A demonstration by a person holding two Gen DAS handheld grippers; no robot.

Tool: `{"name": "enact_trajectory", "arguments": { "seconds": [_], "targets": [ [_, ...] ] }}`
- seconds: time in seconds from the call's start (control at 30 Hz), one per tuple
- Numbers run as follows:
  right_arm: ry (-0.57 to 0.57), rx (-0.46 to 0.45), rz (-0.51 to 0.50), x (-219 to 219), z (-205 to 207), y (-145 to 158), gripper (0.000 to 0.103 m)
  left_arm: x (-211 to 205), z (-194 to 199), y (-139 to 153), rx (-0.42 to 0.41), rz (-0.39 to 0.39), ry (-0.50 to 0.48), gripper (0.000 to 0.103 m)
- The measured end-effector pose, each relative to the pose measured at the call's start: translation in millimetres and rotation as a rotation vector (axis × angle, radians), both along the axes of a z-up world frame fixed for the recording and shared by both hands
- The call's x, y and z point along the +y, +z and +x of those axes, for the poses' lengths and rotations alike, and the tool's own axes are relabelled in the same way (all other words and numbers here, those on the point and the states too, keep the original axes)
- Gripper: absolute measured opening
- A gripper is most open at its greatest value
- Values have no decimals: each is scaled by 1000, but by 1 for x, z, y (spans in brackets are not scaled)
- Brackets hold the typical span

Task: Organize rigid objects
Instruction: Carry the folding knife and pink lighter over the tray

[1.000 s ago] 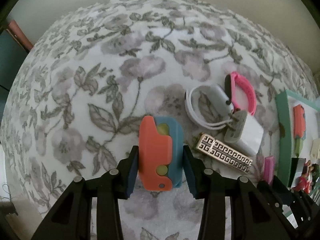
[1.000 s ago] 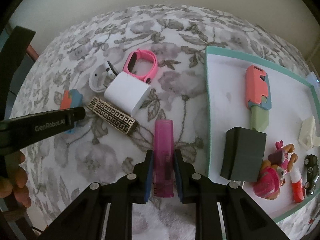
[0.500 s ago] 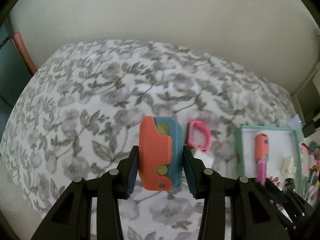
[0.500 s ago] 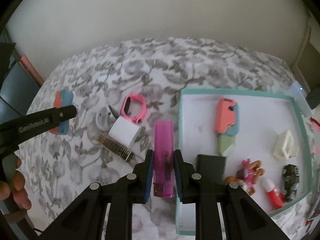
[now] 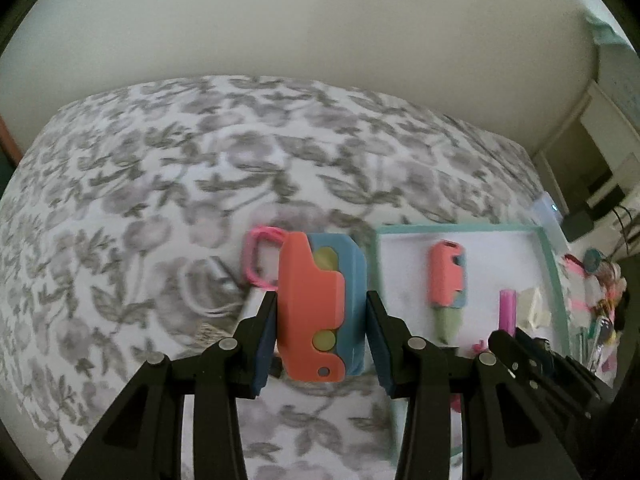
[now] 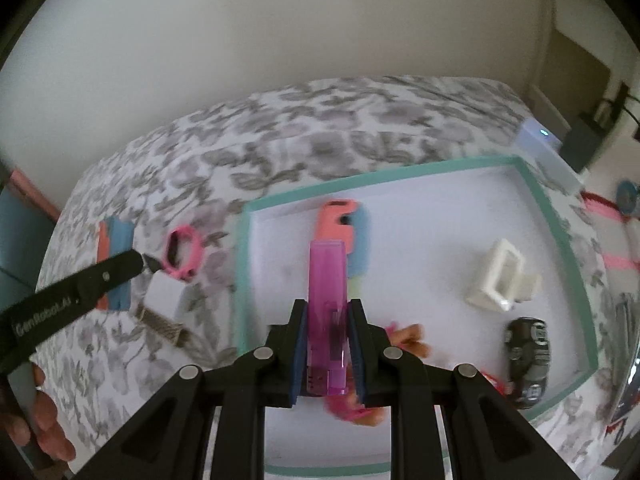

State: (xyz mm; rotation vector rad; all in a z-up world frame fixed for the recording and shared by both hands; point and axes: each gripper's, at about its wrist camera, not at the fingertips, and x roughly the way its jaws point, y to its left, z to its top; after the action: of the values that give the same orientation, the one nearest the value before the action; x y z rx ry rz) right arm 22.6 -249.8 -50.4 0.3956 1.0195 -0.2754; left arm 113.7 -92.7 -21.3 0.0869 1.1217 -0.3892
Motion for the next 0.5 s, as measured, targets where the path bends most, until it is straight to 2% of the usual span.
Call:
{"name": "enact_trajectory", "arguments": {
  "seconds": [0.23, 0.5],
  "targets": [
    [-94, 4, 29, -40, -17, -4, 21, -43, -11, -7, -16, 7, -105, 44],
    [-143, 3, 38, -66, -30, -4, 21, -75, -20, -15, -70, 2, -152, 44]
  ]
}}
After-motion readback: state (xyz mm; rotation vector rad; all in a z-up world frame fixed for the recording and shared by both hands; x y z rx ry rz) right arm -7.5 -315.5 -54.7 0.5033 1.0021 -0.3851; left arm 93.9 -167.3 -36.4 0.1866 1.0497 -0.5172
